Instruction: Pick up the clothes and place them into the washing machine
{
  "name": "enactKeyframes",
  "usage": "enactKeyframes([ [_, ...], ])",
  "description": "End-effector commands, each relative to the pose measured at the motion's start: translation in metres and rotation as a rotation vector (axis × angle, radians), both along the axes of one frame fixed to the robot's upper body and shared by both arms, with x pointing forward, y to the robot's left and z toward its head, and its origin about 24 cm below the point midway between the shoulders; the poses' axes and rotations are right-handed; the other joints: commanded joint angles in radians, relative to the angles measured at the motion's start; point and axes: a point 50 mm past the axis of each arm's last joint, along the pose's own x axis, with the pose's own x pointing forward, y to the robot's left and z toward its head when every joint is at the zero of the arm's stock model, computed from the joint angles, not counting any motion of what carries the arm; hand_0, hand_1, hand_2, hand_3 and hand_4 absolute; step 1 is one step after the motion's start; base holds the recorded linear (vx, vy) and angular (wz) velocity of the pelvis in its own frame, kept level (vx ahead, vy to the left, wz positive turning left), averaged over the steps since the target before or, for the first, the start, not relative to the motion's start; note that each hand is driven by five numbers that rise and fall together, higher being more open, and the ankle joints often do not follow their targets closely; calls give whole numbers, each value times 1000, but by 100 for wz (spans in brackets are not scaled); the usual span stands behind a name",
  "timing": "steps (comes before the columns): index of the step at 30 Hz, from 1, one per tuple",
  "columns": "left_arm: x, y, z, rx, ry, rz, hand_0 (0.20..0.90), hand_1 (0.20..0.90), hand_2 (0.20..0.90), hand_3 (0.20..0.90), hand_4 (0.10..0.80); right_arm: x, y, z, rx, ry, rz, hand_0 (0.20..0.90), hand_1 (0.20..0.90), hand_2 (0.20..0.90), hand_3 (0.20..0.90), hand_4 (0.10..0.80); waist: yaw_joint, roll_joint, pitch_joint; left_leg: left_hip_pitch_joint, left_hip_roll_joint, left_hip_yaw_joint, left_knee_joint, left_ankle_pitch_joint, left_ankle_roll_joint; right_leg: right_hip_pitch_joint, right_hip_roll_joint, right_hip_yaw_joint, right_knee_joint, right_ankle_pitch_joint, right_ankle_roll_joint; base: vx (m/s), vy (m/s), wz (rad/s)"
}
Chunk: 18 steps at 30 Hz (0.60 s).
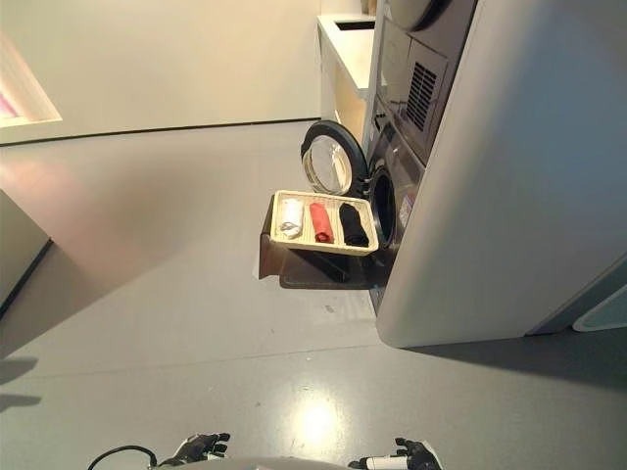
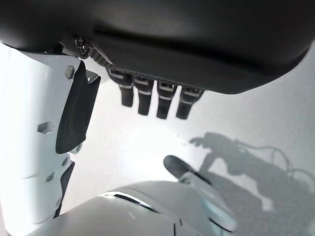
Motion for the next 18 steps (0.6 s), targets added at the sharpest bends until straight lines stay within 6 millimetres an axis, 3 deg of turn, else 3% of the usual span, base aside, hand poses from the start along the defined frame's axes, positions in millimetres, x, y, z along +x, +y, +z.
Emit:
enactKeyframes([
  [1, 34, 7, 8, 16, -84, 22, 900, 900, 900, 900, 800, 20, -4, 5, -4, -47, -11, 900, 900, 900, 900, 800, 0, -39, 51, 2, -57, -55, 132, -140, 26, -52, -35, 65, 253, 62, 48, 187, 113, 15],
  [3, 35, 11, 10, 28, -88, 21, 900, 900, 900, 900, 800, 17, -5, 4, -2, -45, -29, 900, 900, 900, 900, 800, -15, -28, 56, 28, -53, -68, 129, -153, 25, -100, -19, 76, 282, 52, 35, 229, 72, 13],
  [6, 37, 15, 11, 37, -104, 36, 900, 900, 900, 900, 800, 15, -7, 4, -6, -41, -45, 900, 900, 900, 900, 800, -41, -18, 58, 103, -47, -104, 98, -173, 9, -168, -6, 80, 187, 55, 25, 329, -15, 18],
  [8, 39, 17, 12, 46, -114, 35, 900, 900, 900, 900, 800, 14, -9, 5, -10, -46, -61, 900, 900, 900, 900, 800, -71, -26, 67, 171, -47, -139, 80, -194, -10, -211, -21, 92, 18, 144, 48, 484, -112, 28],
  [9, 41, 17, 13, 51, -122, 34, 900, 900, 900, 900, 800, 11, -10, 4, -14, -33, -60, 900, 900, 900, 900, 800, -99, -28, 67, 230, -38, -167, 56, -209, -25, -283, -34, 95, -100, 218, 72, 599, -134, 32],
  [12, 34, 16, 10, 50, -100, 48, 900, 900, 900, 900, 800, 4, -9, 2, -10, -14, -55, 900, 900, 900, 900, 800, -125, -13, 65, 325, -4, -203, 26, -234, -46, -343, -24, 26, -155, 275, 88, 505, -153, 32],
  [14, 32, 14, 9, 45, -91, 51, 900, 900, 900, 900, 800, 1, -9, 2, -11, -7, -57, 900, 900, 900, 900, 800, -132, -9, 63, 346, 5, -210, 21, -239, -48, -342, -18, 16, -147, 285, 86, 344, -154, 49],
  [16, 24, 7, 6, 22, -73, 54, 900, 900, 900, 900, 800, -5, -11, 2, -5, -1, -68, 900, 900, 900, 900, 800, -160, 4, 30, 355, 47, -236, 75, -208, -64, -325, 33, 104, -131, 293, 58, 494, -292, 65],
  [17, 23, 5, 5, 15, -73, 69, 900, 900, 900, 900, 800, -6, -11, 1, -2, 2, -68, 900, 900, 900, 900, 800, -156, 11, 22, 348, 61, -242, 117, -164, -76, -318, 53, 111, -112, 291, 47, 455, -295, 68],
  [18, 24, 1, 5, 1, -79, 78, 900, 900, 900, 900, 800, -6, -11, 1, 0, -1, -60, 900, 900, 900, 900, 800, -152, 25, 17, 323, 79, -241, 210, -71, -99, -295, 84, 113, -99, 286, 25, 414, -270, 57],
])
